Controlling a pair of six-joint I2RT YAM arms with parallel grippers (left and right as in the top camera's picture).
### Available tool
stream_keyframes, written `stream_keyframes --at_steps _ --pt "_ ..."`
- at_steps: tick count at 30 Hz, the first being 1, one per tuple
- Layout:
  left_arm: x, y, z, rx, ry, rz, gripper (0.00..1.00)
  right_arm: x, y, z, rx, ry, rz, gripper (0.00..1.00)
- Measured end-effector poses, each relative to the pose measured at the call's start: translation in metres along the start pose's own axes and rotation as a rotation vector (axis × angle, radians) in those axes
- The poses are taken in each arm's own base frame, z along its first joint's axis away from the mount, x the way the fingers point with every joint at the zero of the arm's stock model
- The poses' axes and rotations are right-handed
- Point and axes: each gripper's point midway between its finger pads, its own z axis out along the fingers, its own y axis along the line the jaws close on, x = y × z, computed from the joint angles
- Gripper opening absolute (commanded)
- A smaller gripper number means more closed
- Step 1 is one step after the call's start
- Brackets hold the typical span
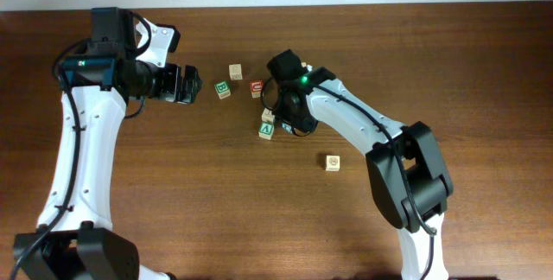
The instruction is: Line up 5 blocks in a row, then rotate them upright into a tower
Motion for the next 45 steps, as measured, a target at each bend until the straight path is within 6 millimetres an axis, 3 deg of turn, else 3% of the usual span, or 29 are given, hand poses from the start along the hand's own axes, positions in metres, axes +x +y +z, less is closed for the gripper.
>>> stream_keyframes --at_steps 11,14,18,25,33,45 --pt "0.0 0.0 0.0 0.0 0.0 0.0 0.99 0.005 -0.002 0.007 0.008 0.025 -0.186 0.37" --pt "0.0 0.0 0.0 0.0 0.0 0.0 0.99 0.011 -0.005 0.007 0.008 0.056 -0.274 0.28" --pt "0.0 0.0 0.0 0.0 0.0 0.0 0.99 0.022 -0.011 0.004 0.022 0.114 -0.349 0.25" --pt "0.0 0.0 0.0 0.0 0.0 0.0 0.99 0.04 -0.024 -0.004 0.044 0.208 -0.402 0.19" --pt "0.0 0.0 0.0 0.0 0.0 0.0 0.99 0.068 -0.058 -0.023 0.151 0.358 -0.414 0.19" --pt "0.0 0.0 0.0 0.0 0.0 0.0 0.99 0.081 -0.076 -0.021 0.193 0.407 -0.402 0.2"
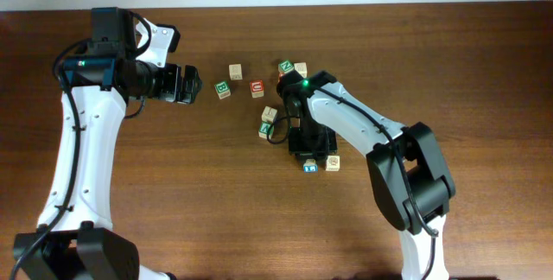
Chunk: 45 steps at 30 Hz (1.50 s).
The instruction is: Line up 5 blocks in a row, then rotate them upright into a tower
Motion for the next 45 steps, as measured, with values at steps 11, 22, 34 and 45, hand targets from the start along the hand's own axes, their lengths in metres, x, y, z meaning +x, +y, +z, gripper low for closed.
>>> stream_keyframes --at_steps 11,22,34,45 --pt "0.0 0.0 0.0 0.0 0.0 0.0 0.99 0.001 0.0 0.0 -0.004 0.001 -0.001 0.43" --pt "0.0 0.0 0.0 0.0 0.0 0.0 0.99 -0.023 0.021 -0.032 -0.076 -0.097 -0.047 0.47" --pt "0.0 0.0 0.0 0.0 0.0 0.0 0.99 -0.096 0.095 -0.042 -0.349 -0.355 0.104 0.48" --pt "0.0 0.0 0.0 0.0 0.0 0.0 0.99 -0.084 0.092 -0.01 -0.29 -0.265 0.144 0.37"
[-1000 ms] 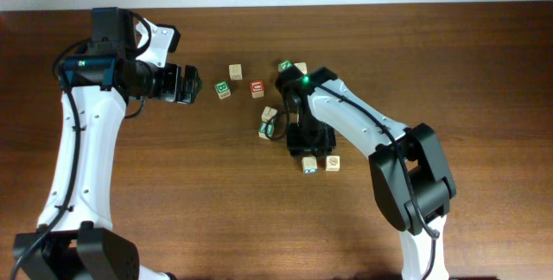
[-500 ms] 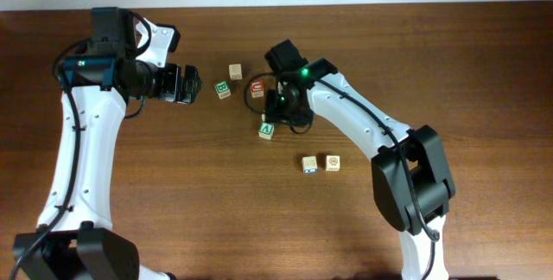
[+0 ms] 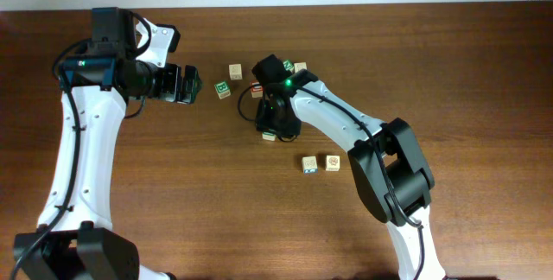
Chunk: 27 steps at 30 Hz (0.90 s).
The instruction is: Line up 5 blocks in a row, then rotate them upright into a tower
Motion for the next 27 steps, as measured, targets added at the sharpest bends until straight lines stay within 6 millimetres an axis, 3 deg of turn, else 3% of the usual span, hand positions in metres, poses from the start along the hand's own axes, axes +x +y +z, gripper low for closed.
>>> stream_keyframes --at_steps 8,17,27 --pt "0.0 0.0 0.0 0.0 0.0 0.0 0.99 0.018 -0.014 -0.004 0.06 0.078 -0.06 0.31" --pt "0.0 0.0 0.0 0.0 0.0 0.0 0.99 0.065 -0.045 -0.016 0.171 0.285 -0.068 0.32" --pt "0.0 0.0 0.0 0.0 0.0 0.0 0.99 0.081 -0.05 -0.02 0.213 0.334 -0.105 0.44"
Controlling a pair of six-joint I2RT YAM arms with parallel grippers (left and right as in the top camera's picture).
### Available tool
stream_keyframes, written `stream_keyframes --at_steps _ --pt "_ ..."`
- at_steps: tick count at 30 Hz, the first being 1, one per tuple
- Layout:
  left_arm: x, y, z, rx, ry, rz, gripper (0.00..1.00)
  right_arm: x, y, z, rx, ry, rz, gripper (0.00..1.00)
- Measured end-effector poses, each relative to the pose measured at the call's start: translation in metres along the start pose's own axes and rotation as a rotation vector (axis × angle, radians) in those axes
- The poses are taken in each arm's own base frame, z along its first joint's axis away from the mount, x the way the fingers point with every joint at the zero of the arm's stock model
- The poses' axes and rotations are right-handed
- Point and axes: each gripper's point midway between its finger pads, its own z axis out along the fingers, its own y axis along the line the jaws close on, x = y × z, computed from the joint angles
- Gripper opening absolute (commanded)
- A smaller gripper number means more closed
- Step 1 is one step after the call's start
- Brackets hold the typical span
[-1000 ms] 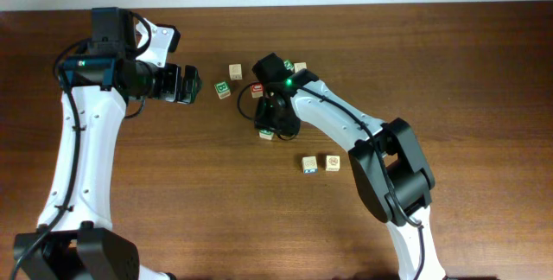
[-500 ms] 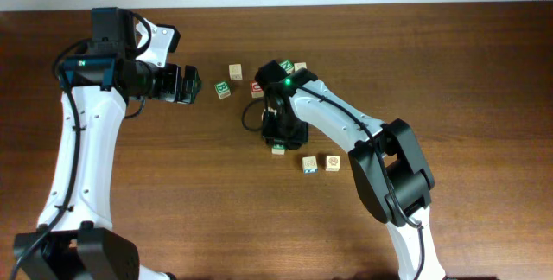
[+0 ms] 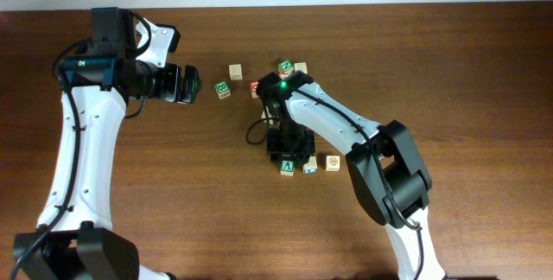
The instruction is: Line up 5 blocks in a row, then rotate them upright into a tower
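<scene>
My right gripper (image 3: 286, 161) points down at the table's middle, its fingers at a block with a green letter (image 3: 287, 168). The jaws look shut on it. Right beside it lie a blue-marked block (image 3: 309, 168) and a tan block (image 3: 333, 162). Further back sit a red-marked block (image 3: 256, 87), a green-marked block (image 3: 223, 90), a plain block (image 3: 235, 72) and a pair (image 3: 292, 67) behind the right arm. My left gripper (image 3: 192, 85) hovers at the left, pointing toward the back blocks. Its jaw state does not show.
The right arm's white links (image 3: 337, 124) stretch diagonally over the middle of the brown table (image 3: 484, 98), and a black cable (image 3: 256, 133) loops beside its wrist. The left arm (image 3: 82, 150) runs along the left side.
My right gripper was over the blocks at about the table's centre-left. It is now lower right, beside the blue-marked block, with the green-lettered block at its fingertips. The left arm has not moved.
At first my right gripper was over the central cluster, with only the tan block in front. Then it stood beside the tan block with the blue-marked block at its tips. It was back at the cluster, the blue one left behind, and now has the green-lettered block beside it.
</scene>
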Motion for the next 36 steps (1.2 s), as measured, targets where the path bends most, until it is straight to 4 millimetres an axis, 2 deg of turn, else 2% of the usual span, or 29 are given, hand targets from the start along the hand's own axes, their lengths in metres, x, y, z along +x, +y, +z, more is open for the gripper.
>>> stream_keyframes --at_steps 7,9,13,15,18,20,22,25,36 --pt "0.0 0.0 0.0 0.0 0.0 0.0 0.99 -0.008 0.001 -0.005 -0.005 -0.031 -0.027 0.45" --pt "0.0 0.0 0.0 0.0 0.0 0.0 0.99 -0.025 0.011 -0.023 -0.045 -0.086 -0.047 0.47" --pt "0.0 0.0 0.0 0.0 0.0 0.0 0.99 -0.081 0.037 -0.082 -0.191 -0.318 -0.065 0.47" --pt "0.0 0.0 0.0 0.0 0.0 0.0 0.99 -0.098 0.04 -0.094 -0.228 -0.385 -0.035 0.48" --pt "0.0 0.0 0.0 0.0 0.0 0.0 0.99 -0.116 0.042 -0.101 -0.25 -0.457 0.024 0.48" --pt "0.0 0.0 0.0 0.0 0.0 0.0 0.99 -0.123 0.046 -0.099 -0.253 -0.48 0.039 0.49" --pt "0.0 0.0 0.0 0.0 0.0 0.0 0.99 -0.127 0.05 -0.088 -0.24 -0.483 0.047 0.49" --pt "0.0 0.0 0.0 0.0 0.0 0.0 0.99 -0.128 0.051 -0.058 -0.197 -0.437 0.056 0.49" --pt "0.0 0.0 0.0 0.0 0.0 0.0 0.99 -0.122 0.036 -0.042 -0.11 -0.401 0.08 0.48"
